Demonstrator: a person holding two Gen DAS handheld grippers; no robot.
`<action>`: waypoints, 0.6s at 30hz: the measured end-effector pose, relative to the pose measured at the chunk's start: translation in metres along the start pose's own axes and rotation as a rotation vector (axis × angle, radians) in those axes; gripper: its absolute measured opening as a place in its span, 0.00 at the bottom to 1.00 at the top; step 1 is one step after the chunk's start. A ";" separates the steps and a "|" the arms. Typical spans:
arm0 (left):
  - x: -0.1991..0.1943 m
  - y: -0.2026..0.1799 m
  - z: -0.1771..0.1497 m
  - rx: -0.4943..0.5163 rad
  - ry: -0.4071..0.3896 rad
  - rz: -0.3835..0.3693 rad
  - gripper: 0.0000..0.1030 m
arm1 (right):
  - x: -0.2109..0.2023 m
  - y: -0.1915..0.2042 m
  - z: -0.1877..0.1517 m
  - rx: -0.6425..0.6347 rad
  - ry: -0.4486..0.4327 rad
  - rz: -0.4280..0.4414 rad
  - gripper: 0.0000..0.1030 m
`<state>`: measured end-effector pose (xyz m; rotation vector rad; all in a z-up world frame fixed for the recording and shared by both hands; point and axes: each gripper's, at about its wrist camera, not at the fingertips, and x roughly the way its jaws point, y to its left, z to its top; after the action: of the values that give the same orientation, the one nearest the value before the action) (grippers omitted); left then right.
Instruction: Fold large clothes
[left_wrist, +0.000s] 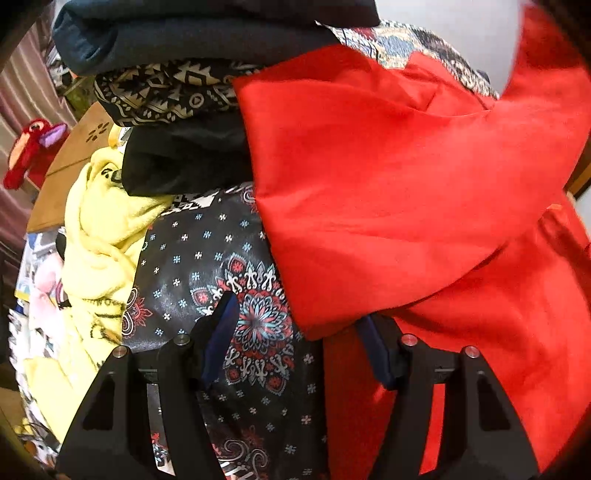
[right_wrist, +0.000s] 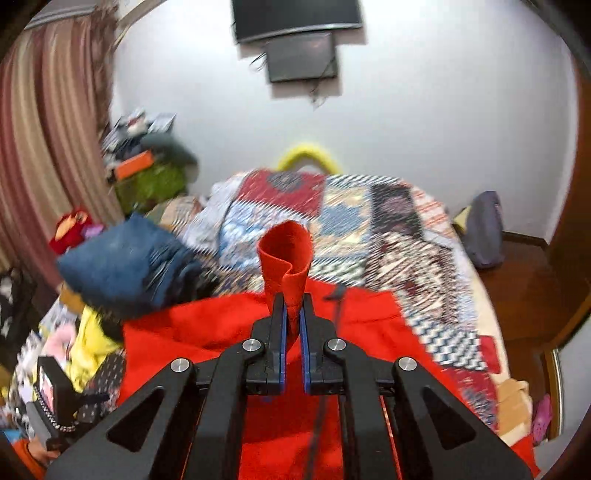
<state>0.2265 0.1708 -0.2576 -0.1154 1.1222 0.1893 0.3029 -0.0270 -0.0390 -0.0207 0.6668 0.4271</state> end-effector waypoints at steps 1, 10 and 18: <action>-0.001 0.003 0.003 -0.016 -0.002 -0.018 0.61 | -0.003 -0.006 -0.001 0.006 -0.009 -0.010 0.05; -0.005 0.000 0.026 -0.054 -0.028 0.046 0.61 | 0.002 -0.053 -0.025 0.076 0.015 -0.083 0.05; 0.002 0.000 0.026 -0.074 -0.051 0.150 0.62 | 0.019 -0.102 -0.078 0.174 0.164 -0.090 0.05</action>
<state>0.2496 0.1762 -0.2481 -0.0919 1.0735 0.3661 0.3096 -0.1253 -0.1241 0.0798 0.8593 0.2809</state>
